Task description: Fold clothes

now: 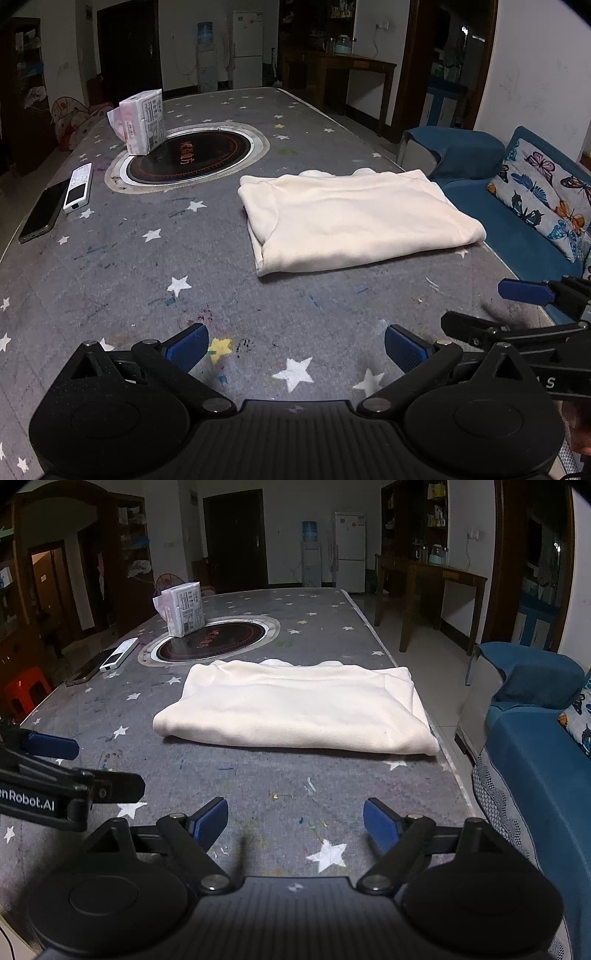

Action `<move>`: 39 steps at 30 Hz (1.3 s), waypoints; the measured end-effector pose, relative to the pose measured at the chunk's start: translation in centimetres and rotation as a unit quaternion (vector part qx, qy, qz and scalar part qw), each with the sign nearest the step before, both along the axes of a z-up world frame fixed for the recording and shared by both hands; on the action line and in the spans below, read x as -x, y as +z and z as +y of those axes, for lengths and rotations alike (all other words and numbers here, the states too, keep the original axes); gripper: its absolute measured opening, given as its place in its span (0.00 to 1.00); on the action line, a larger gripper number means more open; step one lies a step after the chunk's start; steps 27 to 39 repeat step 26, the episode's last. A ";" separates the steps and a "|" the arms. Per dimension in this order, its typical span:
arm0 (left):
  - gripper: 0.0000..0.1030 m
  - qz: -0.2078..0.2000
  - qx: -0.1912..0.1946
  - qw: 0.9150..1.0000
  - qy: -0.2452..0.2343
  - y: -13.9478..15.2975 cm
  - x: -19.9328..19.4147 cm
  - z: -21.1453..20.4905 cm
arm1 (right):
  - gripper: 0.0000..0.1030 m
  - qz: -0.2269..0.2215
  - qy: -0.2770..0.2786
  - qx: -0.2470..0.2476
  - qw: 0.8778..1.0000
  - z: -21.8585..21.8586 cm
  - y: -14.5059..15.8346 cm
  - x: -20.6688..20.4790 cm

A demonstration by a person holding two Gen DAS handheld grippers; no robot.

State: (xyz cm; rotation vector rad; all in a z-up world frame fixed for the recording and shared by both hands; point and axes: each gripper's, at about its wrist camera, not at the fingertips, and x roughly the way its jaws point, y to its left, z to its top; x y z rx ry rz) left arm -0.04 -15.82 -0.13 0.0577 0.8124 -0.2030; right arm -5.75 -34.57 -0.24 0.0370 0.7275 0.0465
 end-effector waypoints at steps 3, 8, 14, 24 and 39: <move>1.00 0.001 0.000 1.000 0.002 -0.2 0.1 0.1 | 0.81 0.001 0.000 0.000 1.000 0.1 -0.1 0.0; 1.00 0.001 0.000 1.000 0.006 -0.3 0.1 0.4 | 0.81 0.004 -0.001 0.003 1.000 0.2 -0.2 -0.1; 1.00 0.000 -0.001 1.000 0.007 -0.3 0.0 0.5 | 0.82 0.006 -0.004 0.001 1.000 0.1 -0.3 -0.2; 1.00 -0.004 0.000 1.000 0.001 -0.4 -0.1 -0.1 | 0.84 0.008 -0.008 -0.003 1.000 0.0 -0.5 -0.2; 1.00 -0.002 0.003 1.000 0.000 -0.4 -0.2 -0.1 | 0.85 0.007 -0.007 -0.003 1.000 0.1 -0.5 -0.1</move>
